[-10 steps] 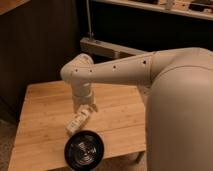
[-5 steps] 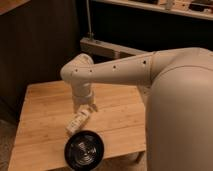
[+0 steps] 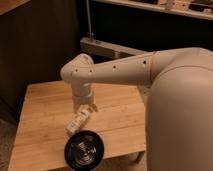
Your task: Place the bottle in the ceramic bowl
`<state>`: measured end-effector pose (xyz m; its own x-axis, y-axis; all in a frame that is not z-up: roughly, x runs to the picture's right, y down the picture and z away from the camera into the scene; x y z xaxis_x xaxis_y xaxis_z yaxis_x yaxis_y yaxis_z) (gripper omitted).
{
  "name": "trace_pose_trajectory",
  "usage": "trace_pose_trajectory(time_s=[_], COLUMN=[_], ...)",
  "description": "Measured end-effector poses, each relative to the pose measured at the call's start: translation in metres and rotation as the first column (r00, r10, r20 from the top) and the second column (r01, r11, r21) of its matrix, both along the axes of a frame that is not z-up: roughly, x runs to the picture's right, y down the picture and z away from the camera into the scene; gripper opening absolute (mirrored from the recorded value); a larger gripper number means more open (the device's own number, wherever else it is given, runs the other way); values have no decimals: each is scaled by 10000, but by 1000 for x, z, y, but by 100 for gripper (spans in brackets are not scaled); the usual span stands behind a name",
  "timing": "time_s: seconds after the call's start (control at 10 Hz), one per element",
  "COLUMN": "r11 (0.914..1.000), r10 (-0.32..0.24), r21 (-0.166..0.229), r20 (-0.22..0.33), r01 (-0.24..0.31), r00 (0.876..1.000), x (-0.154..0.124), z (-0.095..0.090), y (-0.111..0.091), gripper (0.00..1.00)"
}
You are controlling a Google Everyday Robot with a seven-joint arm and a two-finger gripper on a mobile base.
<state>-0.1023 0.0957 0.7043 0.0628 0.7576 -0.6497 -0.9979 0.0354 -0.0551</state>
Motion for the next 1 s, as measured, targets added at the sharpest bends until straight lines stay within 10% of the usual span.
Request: trace_pose_trajectory(time_s=[1.0], r11=[9981], r10=[300], r21=[-517], r20=[-672], r01=[-335], r00=[9973], x=[-1], z=[26], y=[15], gripper=[65])
